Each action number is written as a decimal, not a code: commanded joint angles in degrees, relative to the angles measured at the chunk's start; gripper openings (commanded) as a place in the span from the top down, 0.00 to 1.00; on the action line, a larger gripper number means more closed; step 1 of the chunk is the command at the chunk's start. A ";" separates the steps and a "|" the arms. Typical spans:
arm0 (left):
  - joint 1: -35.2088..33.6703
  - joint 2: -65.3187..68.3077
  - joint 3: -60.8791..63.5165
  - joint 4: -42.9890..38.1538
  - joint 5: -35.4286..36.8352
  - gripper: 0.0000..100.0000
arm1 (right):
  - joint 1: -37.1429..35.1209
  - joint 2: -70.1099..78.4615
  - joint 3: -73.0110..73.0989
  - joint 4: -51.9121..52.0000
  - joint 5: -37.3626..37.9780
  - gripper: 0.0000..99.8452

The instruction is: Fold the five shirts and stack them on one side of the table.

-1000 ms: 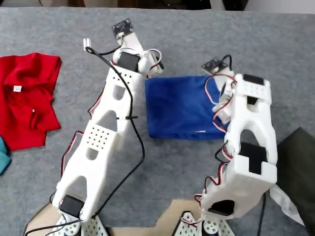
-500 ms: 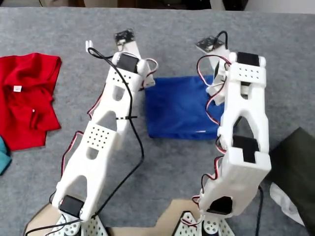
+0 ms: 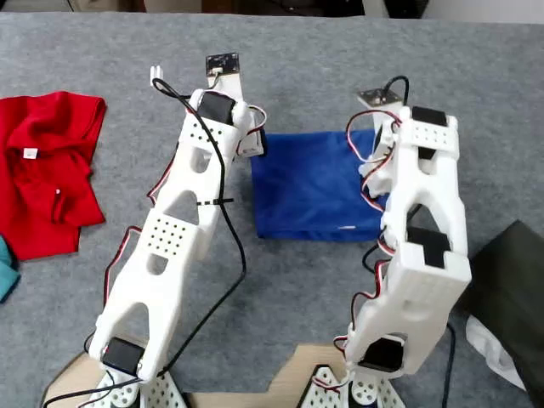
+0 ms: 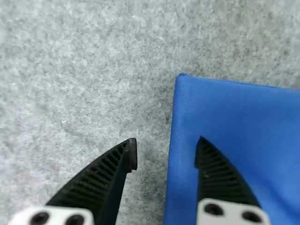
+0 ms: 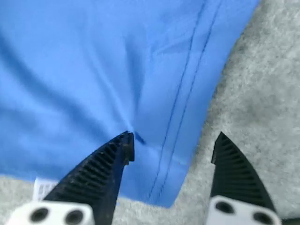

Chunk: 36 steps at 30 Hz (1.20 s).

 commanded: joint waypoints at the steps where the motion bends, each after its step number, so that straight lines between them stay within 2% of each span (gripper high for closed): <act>1: 0.53 -1.54 -0.35 -1.23 1.41 0.77 | -0.04 2.59 -0.22 -2.99 -0.88 0.72; 6: 1.41 2.68 -0.88 -5.27 5.80 0.78 | -0.13 7.08 -4.00 -1.76 -1.32 0.74; 11: 3.69 4.70 -0.88 -7.65 9.41 0.79 | 0.04 11.47 -10.07 2.73 -1.85 0.91; 15: 3.52 5.32 -0.88 -10.20 11.69 0.89 | 0.04 14.90 -14.99 6.15 -2.02 0.97; 19: 3.43 5.58 -0.44 -12.75 13.36 0.98 | 0.13 17.19 -18.42 8.53 -1.85 1.00; 28: 4.57 3.91 -2.37 -9.58 13.01 0.98 | 0.84 17.01 -18.68 8.97 -1.49 1.00; 36: 11.60 -6.46 -2.02 -7.38 8.79 0.98 | 10.42 2.51 -18.24 11.08 -1.58 1.00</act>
